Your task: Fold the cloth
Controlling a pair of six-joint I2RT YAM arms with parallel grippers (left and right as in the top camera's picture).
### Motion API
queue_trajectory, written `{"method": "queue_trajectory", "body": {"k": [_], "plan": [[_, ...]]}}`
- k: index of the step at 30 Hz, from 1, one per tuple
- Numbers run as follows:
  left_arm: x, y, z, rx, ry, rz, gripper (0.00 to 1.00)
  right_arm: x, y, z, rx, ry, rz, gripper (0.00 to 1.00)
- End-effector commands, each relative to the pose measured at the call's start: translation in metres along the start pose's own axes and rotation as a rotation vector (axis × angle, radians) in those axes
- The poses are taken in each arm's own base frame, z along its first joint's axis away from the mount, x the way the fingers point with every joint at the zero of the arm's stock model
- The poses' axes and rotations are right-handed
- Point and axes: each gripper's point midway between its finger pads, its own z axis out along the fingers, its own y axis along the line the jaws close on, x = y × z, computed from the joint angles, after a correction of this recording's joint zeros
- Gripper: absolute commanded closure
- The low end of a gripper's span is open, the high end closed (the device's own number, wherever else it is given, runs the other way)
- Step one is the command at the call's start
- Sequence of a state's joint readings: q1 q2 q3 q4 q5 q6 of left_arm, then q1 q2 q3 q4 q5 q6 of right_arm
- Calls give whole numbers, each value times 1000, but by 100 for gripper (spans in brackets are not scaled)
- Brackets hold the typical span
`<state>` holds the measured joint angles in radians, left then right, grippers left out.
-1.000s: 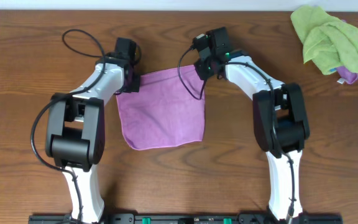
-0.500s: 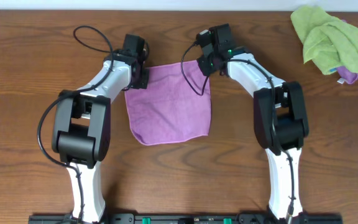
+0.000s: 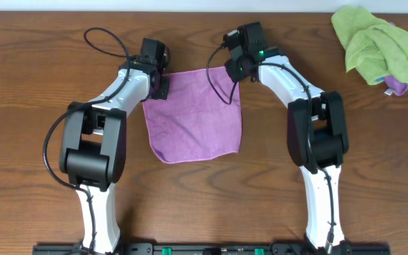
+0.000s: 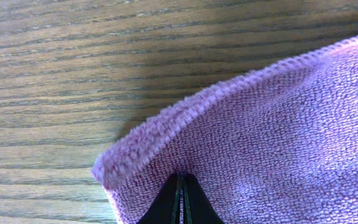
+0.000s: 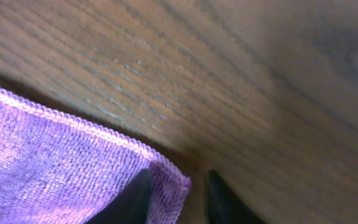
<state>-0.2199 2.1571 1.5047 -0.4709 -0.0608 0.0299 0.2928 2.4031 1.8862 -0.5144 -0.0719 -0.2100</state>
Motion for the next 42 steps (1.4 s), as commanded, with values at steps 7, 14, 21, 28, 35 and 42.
{"method": "queue_trajectory", "body": {"k": [7, 14, 21, 28, 35, 42], "plan": [[-11, 14, 1, -35, -8, 20, 94, -46, -12, -37, 22, -49, -8, 25], [-10, 28, 2, -43, -4, -8, 94, -52, -11, -64, 23, -46, -28, 17], [-9, 24, 3, -8, 2, -14, 94, -63, -14, -91, 39, -78, -49, 12], [-5, 11, -2, 39, 22, -15, 94, -57, -16, -94, 37, -53, -54, 8], [-3, 12, -3, 39, 29, -23, 94, -51, -17, -94, 34, -32, -48, 1], [-6, 13, 2, 38, 11, -28, 94, -41, -17, -94, 26, 6, -42, 1]]}}
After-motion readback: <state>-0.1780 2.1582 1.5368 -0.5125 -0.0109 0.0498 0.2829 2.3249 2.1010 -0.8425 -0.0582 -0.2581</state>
